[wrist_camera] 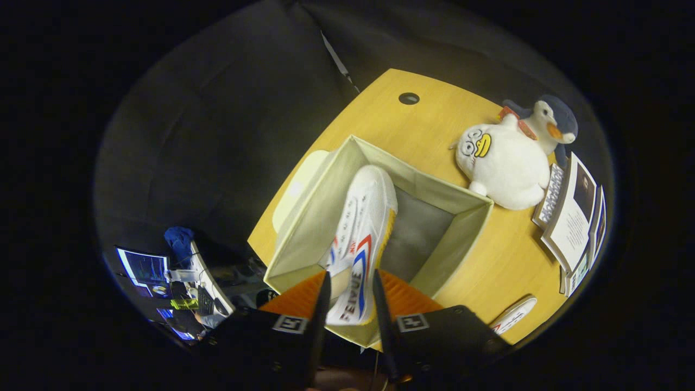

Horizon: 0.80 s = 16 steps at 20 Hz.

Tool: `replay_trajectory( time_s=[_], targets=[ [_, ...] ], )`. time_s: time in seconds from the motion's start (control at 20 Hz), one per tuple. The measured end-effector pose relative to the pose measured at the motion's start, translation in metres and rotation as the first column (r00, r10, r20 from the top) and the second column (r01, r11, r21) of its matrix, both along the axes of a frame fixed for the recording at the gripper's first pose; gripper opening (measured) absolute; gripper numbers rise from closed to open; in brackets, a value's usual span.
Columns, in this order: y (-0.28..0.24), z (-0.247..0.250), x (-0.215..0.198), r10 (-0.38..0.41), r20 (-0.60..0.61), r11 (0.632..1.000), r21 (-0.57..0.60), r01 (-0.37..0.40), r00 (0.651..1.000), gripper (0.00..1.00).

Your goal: Open the storage box then place both shoes into the box .Put the left shoe in first, then the right shoe, with the right side of both shoes facing outward in a uniform manner.

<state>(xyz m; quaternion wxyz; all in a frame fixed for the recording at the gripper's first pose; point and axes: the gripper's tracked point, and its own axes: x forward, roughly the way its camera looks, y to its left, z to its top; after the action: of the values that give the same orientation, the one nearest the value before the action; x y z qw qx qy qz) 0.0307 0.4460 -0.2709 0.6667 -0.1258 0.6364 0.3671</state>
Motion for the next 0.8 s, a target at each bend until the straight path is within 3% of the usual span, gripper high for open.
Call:
replay_trajectory(
  time_s=[0.1, 0.4, 0.8],
  targets=[
    [-0.007, 0.011, 0.006, 0.011, 0.041, 1.0, 0.01, -0.012, 0.999, 0.93],
    [-0.051, 0.041, 0.015, -0.059, 0.063, 0.997, 0.057, 0.056, 0.996, 0.95],
    [-0.147, 0.059, 0.027, -0.224, 0.07, 0.971, 0.099, 0.216, 0.972, 0.95]
  ],
)
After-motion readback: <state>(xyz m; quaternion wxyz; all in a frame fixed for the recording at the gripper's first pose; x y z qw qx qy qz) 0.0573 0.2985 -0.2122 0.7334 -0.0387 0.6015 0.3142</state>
